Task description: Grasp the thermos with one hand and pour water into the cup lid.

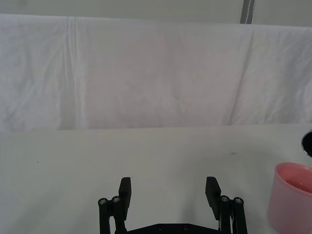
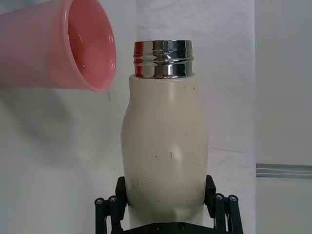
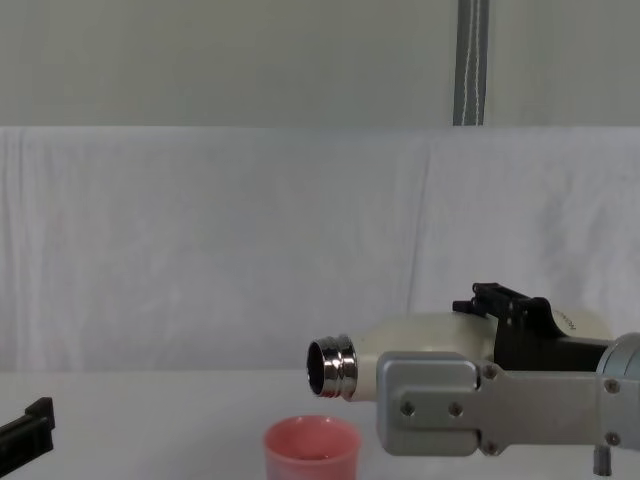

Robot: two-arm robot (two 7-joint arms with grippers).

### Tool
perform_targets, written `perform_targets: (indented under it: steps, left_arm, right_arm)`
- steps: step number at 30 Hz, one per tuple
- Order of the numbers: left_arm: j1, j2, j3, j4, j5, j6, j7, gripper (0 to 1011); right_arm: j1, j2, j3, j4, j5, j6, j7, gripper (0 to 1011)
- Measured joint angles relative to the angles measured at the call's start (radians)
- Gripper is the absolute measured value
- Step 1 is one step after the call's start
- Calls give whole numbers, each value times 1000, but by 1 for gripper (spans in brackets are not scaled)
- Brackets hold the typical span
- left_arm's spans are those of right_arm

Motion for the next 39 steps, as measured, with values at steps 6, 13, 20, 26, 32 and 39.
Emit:
perform_targets:
  steps: [6,13,20,26,32,39]
  left_arm:
    - [0,0,0,0,0,0,0,1001]
    - [0,0,0,0,0,0,0,1001]
    - [0,0,0,0,0,0,0,1001]
    - [0,0,0,0,0,0,0,1001]
    - [0,0,0,0,0,0,0,1001]
    - [0,0,0,0,0,0,0,1001]
  right_arm:
    - [0,2,0,-6,-3,0,0,950]
    - [2,7,-3,-10,-12,-1,4,950]
    - [4,11,-5,-18,-20,1,9,950]
    - [3,13,-5,-23,-22,3,11,950]
    - [2,12,-3,-25,-22,3,11,950]
    - [3,12,-3,-27,-22,3,12,950]
